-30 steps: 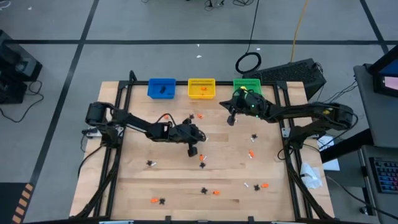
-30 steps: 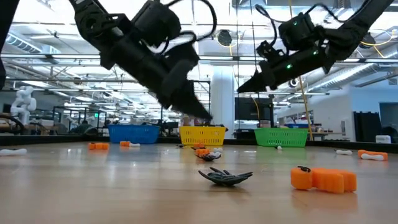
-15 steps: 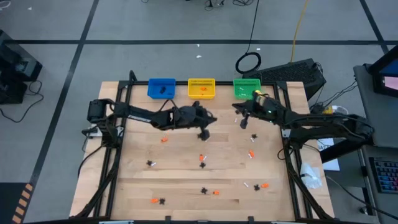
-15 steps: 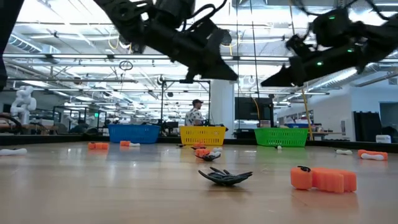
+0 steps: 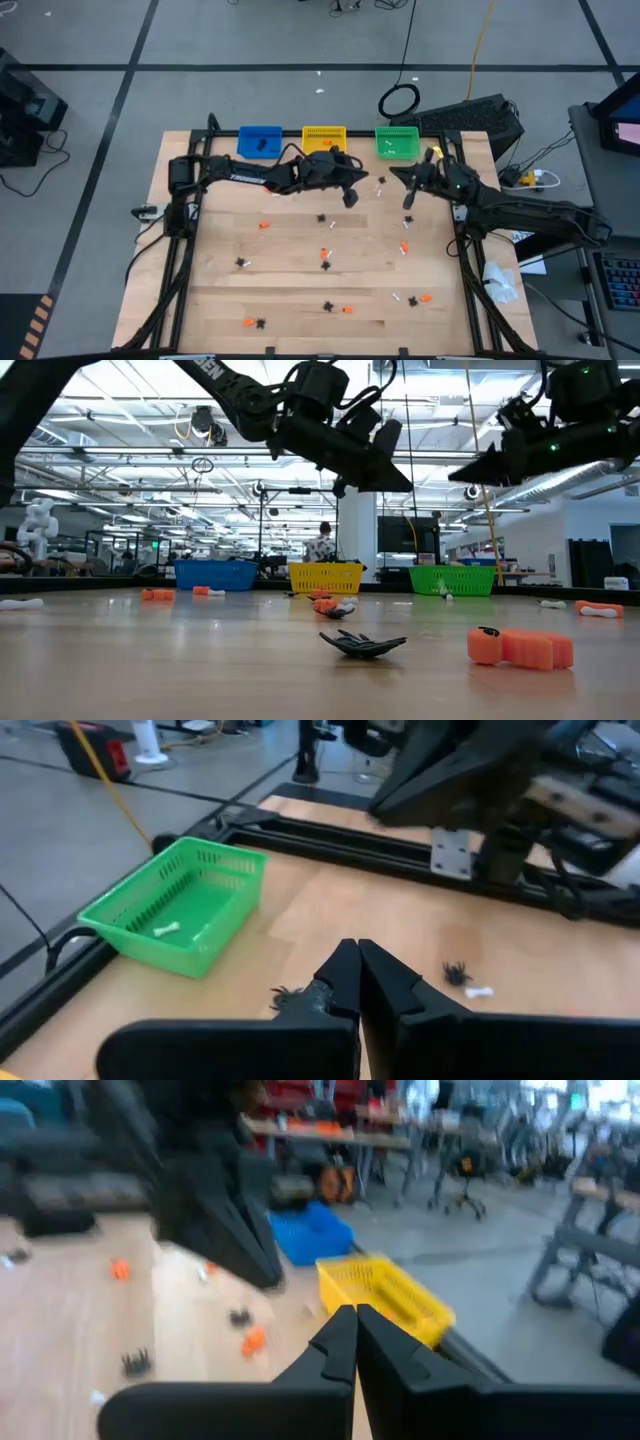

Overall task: Sort Halloween decoration
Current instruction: Put the white bone toy into the green bin

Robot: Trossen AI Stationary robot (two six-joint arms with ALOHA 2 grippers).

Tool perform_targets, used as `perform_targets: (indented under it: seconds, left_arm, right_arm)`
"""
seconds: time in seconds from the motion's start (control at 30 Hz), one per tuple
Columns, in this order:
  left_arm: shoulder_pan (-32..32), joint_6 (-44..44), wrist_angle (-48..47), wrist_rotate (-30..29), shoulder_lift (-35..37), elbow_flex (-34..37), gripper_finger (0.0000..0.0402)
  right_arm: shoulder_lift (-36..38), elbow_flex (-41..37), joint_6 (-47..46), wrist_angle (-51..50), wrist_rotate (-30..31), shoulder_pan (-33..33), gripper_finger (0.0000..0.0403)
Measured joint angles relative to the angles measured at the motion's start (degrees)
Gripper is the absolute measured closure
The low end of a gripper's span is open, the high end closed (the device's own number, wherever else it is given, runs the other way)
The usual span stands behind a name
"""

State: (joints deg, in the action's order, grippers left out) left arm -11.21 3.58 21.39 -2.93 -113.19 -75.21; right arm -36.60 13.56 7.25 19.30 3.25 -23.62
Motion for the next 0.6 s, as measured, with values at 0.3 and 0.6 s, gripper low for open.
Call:
perform_targets:
  seconds: [0.3, 0.6]
  left_arm:
    - [2.3, 1.8, 14.0, -0.1, 0.7, 10.2, 0.0401]
    - [2.7, 3.5, 27.8, 1.0, 8.3, 28.0, 0.0401]
  right_arm:
    - [-0.4, 0.0, -6.2, -5.9, 3.7, 0.0, 0.0401]
    - [-5.7, 4.3, -19.1, -23.8, 10.9, -2.0, 0.0343]
